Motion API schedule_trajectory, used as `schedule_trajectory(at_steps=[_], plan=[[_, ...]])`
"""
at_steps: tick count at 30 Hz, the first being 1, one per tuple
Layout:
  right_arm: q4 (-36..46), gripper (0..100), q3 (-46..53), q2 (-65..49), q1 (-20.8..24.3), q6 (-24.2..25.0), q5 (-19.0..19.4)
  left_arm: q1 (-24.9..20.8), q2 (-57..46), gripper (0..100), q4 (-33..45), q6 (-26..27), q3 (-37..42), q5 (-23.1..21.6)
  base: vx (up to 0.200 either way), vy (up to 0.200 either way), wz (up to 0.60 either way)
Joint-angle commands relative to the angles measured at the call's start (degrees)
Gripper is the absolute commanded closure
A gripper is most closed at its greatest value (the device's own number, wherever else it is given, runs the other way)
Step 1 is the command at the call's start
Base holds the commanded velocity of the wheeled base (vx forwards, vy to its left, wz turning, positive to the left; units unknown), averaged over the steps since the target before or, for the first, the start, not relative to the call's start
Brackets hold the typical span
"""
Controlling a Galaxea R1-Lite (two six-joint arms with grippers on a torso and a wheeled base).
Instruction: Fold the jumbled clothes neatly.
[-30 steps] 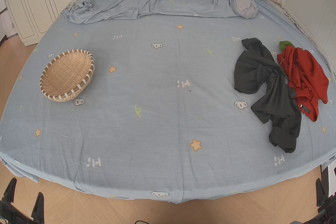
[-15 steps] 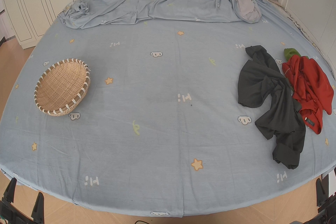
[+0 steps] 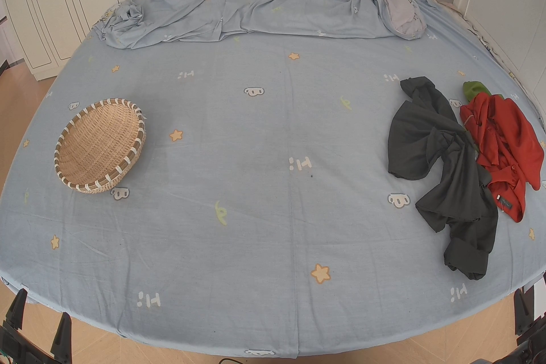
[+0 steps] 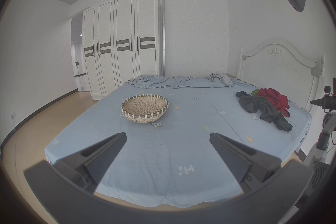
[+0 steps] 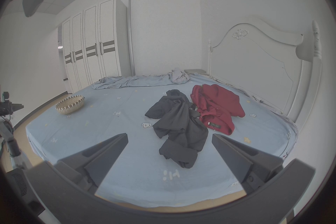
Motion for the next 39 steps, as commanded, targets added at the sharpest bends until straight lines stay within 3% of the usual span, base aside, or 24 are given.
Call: schedule_trajectory(at_steps=[1, 4, 8, 14, 23, 30, 39], plan=[[0.11, 0, 1.01, -0.84, -0.02, -0.58, -0.02, 0.00, -0.99, 0, -0.01, -0.02, 1.01, 0.01, 0.000, 0.000, 0.00], [-0.42, 0, -3.12, 0.57, -0.02, -0.49, -0.02, 0.00, -0.99, 0, -0.01, 0.06, 1.01, 0.01, 0.000, 0.000, 0.00], [-0.33, 0, -12.96, 10.50, 0.07, -0.49, -1.95, 0.00, -0.99, 0, -0.01, -0.02, 1.01, 0.01, 0.000, 0.000, 0.00], [-1.56, 0, -15.25, 22.72, 0.42, -0.49, -1.95, 0.00, -0.99, 0, -0.01, -0.02, 1.01, 0.01, 0.000, 0.000, 0.00], [-12.46, 0, -24.83, 56.82, -1.78, 0.74, -2.48, 0.00, -0.99, 0, -0.01, 0.06, 1.01, -0.17, 0.000, 0.000, 0.00], [-19.49, 0, -41.79, 86.70, -7.22, 0.47, -2.57, 0.00, -0.99, 0, -0.10, 0.06, 1.01, -0.17, 0.000, 0.000, 0.00], [-19.58, 0, -60.69, 108.67, -9.07, 0.03, -2.39, 0.00, -0.99, 0, -0.10, 0.06, 1.01, -0.17, 0.000, 0.000, 0.00]])
